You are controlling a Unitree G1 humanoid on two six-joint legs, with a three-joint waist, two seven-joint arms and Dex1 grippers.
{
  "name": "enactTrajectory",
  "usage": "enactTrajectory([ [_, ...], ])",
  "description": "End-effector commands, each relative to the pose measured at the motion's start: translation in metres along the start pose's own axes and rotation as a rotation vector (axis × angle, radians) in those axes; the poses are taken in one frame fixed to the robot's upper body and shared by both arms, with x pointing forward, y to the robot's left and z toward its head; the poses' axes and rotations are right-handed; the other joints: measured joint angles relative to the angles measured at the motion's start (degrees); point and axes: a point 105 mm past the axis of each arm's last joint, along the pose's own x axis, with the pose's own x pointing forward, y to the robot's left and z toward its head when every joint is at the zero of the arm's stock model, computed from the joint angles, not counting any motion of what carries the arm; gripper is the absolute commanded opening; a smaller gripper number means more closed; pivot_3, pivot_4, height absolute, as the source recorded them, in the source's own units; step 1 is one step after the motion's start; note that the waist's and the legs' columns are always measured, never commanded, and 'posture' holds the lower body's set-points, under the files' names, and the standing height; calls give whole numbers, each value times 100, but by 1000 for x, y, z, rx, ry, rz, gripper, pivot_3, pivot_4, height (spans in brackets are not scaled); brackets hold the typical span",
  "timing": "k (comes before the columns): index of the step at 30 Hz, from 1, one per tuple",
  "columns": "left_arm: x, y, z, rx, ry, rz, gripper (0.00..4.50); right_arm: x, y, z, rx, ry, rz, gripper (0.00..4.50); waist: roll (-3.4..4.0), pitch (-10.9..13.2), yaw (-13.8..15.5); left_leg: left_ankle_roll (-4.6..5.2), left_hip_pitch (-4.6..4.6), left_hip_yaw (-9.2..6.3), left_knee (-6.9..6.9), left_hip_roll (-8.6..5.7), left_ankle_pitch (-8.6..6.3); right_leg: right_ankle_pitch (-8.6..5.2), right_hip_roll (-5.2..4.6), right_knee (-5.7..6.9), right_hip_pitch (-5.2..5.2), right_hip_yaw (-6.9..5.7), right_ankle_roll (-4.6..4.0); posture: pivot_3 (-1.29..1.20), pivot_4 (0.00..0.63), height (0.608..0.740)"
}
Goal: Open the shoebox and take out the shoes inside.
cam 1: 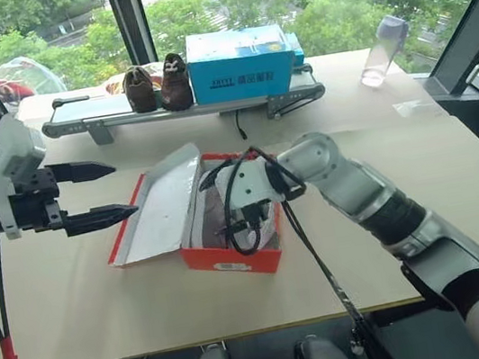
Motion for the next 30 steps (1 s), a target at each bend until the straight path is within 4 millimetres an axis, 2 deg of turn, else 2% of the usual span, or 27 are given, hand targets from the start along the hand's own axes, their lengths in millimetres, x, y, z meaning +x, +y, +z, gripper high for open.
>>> enactTrajectory([
  [1,-13,4,7,39,33,71,4500,-1,-6,-1,-114,21,-1,4474,0,0,-8,0,0,0,0,0,0,0,0,0,1,1,0,0,150,740],
  [13,-17,1,3,26,37,94,4500,-7,4,-6,-169,39,83,4474,1,0,-12,-1,2,2,-1,1,0,0,2,2,-1,4,-1,0,150,740],
  [16,-16,0,4,27,35,95,4500,-2,7,-10,-170,42,87,4474,1,0,-16,-1,2,2,-2,1,0,0,2,2,-1,4,-1,0,150,740],
  [22,-17,-1,9,28,26,99,4500,20,24,-28,-190,53,98,4474,-1,-1,-21,-1,7,3,-1,1,0,1,2,2,2,5,0,0,150,740],
  [27,-18,-4,9,10,26,100,4500,28,16,-19,-204,-7,33,4474,-11,-7,-36,-6,61,7,-4,4,-3,-1,2,2,21,6,0,0,150,740],
  [30,-20,-7,9,-2,24,106,4500,29,9,-11,-169,-56,-14,4474,-13,-8,-63,-10,84,17,-8,8,-6,-14,2,4,27,15,-40,0,150,740],
])
